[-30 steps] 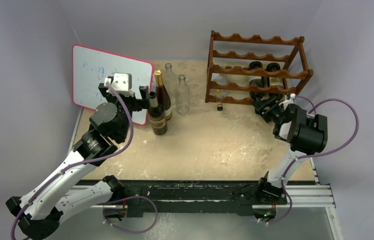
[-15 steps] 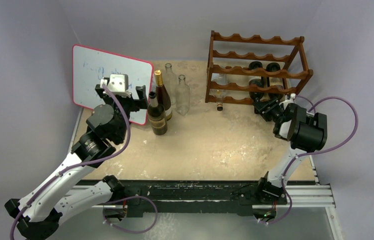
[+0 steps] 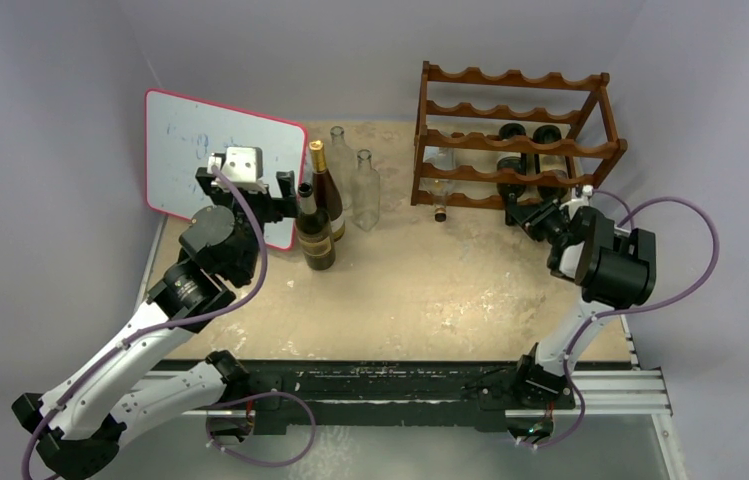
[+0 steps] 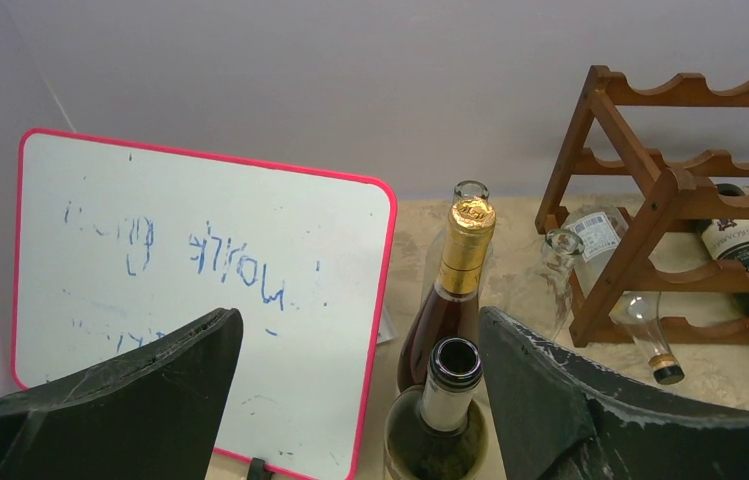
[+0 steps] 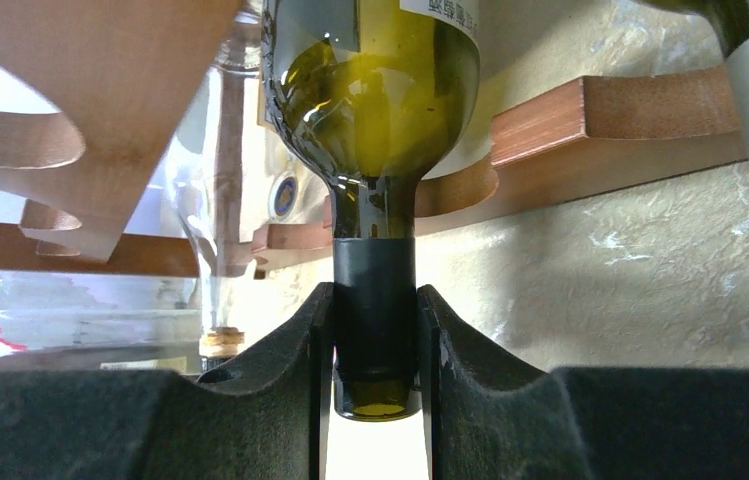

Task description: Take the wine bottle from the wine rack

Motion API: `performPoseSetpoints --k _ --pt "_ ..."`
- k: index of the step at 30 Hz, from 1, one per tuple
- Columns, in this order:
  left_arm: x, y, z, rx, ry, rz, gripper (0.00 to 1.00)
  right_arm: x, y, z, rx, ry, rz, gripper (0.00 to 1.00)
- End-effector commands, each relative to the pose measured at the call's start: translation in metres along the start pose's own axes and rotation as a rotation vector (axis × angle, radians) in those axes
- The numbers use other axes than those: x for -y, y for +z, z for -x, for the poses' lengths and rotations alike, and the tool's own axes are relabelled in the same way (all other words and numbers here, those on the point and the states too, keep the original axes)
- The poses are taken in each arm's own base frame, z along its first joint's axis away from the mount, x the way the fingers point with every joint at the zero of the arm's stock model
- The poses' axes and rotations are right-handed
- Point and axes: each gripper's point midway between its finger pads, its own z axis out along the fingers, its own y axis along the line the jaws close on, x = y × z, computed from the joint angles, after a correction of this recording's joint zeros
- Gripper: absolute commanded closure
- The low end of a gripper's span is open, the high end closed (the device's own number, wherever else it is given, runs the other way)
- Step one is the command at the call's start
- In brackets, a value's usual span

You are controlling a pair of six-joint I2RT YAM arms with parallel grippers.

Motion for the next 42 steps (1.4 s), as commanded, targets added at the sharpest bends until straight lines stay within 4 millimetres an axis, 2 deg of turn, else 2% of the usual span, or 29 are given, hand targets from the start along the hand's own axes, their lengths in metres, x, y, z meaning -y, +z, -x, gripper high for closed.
performPoseSetpoints --k 1,5,14,24,27,30,35,42 --pt "-0.002 0.001 0.009 0.036 -0.022 0.013 0.14 -0.041 -0.009 0.028 0.074 -0.120 0.100 0.87" --pt "-0.001 0.002 0.009 0.034 -0.020 0.008 0.14 -0.050 -0.016 0.029 0.081 -0.137 0.101 0.89" --pt "-0.001 0.002 0.009 0.034 -0.020 0.007 0.14 -0.034 -0.030 0.002 0.029 -0.116 0.033 0.91" --pt "0.000 0.001 0.009 0.035 -0.022 0.003 0.15 -0.023 -0.045 -0.009 -0.026 -0.148 -0.076 0.93" --pt "0.001 0.002 0.009 0.035 -0.024 -0.002 0.15 -0.015 -0.051 -0.008 -0.031 -0.174 -0.149 0.92" --pt "0.002 0.002 0.010 0.036 -0.028 -0.011 0.15 -0.011 -0.052 -0.008 -0.036 -0.194 -0.172 0.87" --pt "0.002 0.002 0.008 0.032 -0.025 -0.008 0.15 -0.012 -0.045 -0.004 -0.031 -0.189 -0.144 0.69" --pt "0.003 0.003 0.007 0.029 -0.020 -0.007 0.15 -0.017 -0.042 0.002 -0.020 -0.192 -0.128 0.49"
